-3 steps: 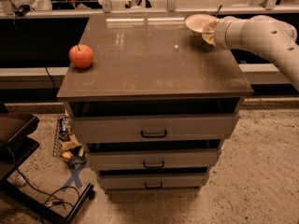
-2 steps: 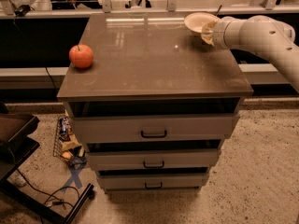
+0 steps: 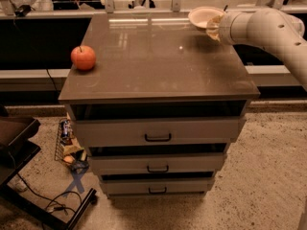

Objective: Move paper bowl near apple

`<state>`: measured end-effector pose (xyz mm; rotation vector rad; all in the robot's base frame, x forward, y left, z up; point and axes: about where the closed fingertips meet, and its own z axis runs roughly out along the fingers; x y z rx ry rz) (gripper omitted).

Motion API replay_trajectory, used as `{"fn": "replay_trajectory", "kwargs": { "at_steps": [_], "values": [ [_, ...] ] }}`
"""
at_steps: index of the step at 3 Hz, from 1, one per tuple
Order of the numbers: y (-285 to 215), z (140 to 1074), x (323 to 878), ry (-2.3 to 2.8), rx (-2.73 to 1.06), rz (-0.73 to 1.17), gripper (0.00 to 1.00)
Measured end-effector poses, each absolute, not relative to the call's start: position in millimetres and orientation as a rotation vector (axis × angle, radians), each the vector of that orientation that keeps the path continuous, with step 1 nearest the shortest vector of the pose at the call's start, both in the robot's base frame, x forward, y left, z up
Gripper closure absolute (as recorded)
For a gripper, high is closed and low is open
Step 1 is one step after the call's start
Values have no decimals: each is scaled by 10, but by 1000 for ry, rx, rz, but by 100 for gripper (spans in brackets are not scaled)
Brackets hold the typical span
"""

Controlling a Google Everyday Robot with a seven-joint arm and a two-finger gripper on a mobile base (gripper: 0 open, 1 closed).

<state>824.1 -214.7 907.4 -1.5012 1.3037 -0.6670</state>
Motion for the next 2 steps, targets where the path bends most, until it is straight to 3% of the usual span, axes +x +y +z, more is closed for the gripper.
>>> {"fn": "replay_trajectory", "kwargs": {
  "at_steps": [2],
  "values": [
    [-1668, 9547, 7844, 1137, -1562, -610, 100]
  ]
}}
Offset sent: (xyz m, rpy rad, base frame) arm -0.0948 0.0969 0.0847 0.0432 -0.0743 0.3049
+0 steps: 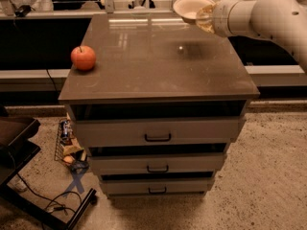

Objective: Move paper bowl near apple

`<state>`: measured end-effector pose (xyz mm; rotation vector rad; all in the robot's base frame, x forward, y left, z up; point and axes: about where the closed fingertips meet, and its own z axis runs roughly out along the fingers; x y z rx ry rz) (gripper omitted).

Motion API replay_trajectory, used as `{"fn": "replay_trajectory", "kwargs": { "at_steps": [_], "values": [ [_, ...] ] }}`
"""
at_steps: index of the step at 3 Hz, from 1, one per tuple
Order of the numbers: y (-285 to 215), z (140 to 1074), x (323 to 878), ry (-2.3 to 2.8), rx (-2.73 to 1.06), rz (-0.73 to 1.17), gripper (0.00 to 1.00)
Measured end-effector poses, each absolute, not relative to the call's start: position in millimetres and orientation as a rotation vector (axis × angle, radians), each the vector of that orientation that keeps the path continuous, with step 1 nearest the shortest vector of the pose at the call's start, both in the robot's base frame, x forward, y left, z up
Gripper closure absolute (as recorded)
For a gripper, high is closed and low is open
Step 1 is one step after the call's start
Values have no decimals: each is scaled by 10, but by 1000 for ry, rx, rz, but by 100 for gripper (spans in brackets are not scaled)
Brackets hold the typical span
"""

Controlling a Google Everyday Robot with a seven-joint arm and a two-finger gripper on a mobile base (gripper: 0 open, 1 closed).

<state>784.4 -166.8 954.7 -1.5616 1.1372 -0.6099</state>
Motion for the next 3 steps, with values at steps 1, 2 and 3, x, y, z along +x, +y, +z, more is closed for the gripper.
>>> {"fn": "replay_trajectory", "kwargs": {
  "at_steps": [1, 2, 3],
  "values": [
    [-1276, 9657, 7482, 1021, -1581, -472, 100],
    [-823, 9696, 7187, 868, -1595, -292, 100],
    [-365, 9656, 6826, 701, -1639, -82, 100]
  ]
}}
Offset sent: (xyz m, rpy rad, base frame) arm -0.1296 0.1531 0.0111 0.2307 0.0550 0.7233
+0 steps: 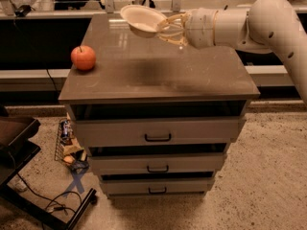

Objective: Move paper bowl near apple

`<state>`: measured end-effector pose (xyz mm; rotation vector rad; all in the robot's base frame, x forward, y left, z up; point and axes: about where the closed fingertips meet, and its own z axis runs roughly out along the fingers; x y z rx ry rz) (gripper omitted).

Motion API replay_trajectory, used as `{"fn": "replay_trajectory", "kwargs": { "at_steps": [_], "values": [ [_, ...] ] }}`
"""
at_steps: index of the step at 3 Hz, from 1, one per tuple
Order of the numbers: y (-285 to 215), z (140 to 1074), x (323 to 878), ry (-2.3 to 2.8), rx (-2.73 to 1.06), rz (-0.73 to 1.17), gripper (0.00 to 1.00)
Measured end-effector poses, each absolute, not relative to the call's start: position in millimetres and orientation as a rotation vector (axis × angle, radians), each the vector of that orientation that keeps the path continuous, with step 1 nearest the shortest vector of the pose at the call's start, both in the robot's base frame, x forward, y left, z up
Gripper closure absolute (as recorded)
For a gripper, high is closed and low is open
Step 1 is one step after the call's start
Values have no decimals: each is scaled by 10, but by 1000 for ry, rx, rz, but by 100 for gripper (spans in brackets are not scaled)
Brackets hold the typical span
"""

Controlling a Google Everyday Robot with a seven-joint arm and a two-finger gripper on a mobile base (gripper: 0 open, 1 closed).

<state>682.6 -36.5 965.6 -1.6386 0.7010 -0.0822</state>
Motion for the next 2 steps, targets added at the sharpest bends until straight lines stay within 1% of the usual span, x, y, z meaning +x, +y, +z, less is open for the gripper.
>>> {"fn": "replay_trajectory", "kwargs": {
  "at_steps": [1, 2],
  "values": [
    [-104, 9499, 6545, 621, -1742, 13, 100],
    [39, 9032, 6342, 624, -1918, -15, 100]
  ]
}}
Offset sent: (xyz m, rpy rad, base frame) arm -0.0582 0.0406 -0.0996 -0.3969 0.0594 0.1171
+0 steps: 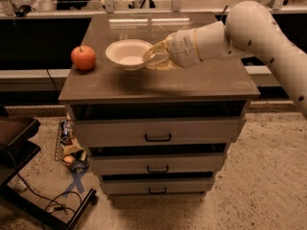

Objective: Move paper bowl near apple

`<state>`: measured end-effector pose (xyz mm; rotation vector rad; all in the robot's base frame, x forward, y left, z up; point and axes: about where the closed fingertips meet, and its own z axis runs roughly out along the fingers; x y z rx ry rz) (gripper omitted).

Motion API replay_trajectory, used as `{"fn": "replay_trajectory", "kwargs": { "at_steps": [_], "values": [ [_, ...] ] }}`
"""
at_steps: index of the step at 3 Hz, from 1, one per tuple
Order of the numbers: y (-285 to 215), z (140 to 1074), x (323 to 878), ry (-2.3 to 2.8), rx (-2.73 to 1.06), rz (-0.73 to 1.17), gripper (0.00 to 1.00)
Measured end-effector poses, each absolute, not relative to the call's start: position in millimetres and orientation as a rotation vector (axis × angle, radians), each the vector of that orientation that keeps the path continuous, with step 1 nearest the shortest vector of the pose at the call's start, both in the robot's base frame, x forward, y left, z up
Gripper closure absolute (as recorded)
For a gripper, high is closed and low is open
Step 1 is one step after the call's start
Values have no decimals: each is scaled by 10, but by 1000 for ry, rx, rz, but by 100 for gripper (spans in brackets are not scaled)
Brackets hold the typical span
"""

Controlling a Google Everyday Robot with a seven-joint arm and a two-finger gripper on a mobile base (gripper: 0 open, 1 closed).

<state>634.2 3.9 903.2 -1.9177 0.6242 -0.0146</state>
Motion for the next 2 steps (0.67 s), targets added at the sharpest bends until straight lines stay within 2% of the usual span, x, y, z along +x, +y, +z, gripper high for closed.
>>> {"fn": "replay_trajectory", "kwargs": {
  "at_steps": [2],
  "values": [
    [162, 8947, 6366, 609, -1930, -62, 100]
  ]
}}
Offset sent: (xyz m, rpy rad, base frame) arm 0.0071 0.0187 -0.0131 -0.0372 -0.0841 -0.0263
